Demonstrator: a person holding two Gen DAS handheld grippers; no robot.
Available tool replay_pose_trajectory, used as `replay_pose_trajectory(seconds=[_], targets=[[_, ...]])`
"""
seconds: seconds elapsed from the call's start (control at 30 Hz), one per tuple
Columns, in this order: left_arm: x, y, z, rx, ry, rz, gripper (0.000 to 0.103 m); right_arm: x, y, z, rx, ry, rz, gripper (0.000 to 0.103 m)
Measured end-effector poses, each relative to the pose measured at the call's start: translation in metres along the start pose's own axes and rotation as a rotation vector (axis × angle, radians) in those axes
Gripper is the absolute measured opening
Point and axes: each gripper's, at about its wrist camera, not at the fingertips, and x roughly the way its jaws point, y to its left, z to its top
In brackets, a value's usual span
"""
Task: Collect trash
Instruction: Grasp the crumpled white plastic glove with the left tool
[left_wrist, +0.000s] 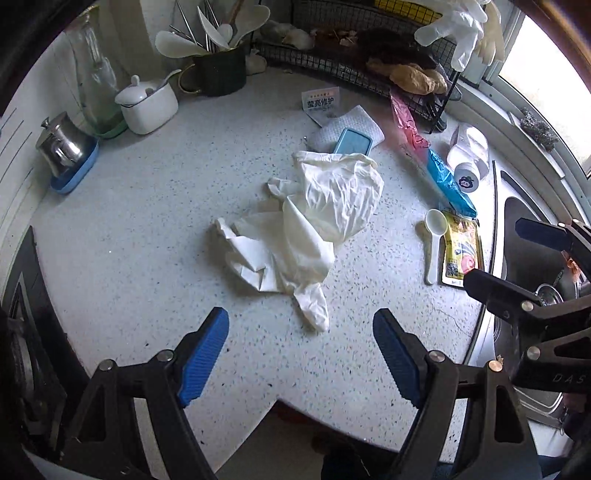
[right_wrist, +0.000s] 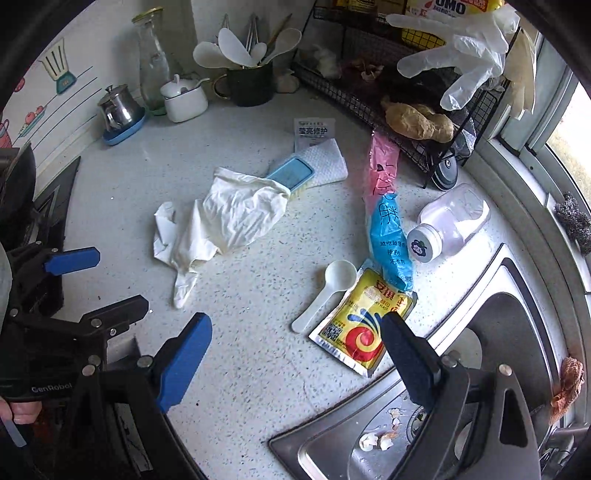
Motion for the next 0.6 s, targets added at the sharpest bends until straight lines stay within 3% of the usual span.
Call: replay_pose_trajectory(seconds=[0.1, 0.27, 0.43, 0.6], targets=[[0.019, -0.002, 0.015, -0.009, 0.036, -0.019, 0.079, 0.014, -0.010, 0.008, 0.016, 0.020, 0.011, 0.092], [0.043, -0.002, 0.029, 0.019, 0.071, 0.013, 0.079, 0.039, -0.021, 0.018, 0.041, 0.062, 0.023, 0.092], [0.057, 0.003, 0.040, 0.040, 0.070, 0.054, 0.079, 0.050, -0.023, 0.028, 0.042, 0.053, 0.016, 0.092], [0.074, 0.007, 0.047, 0.053, 0.099, 0.049, 0.078, 0.060, -0.028, 0.035, 0.050, 0.053, 0.032, 0.092]])
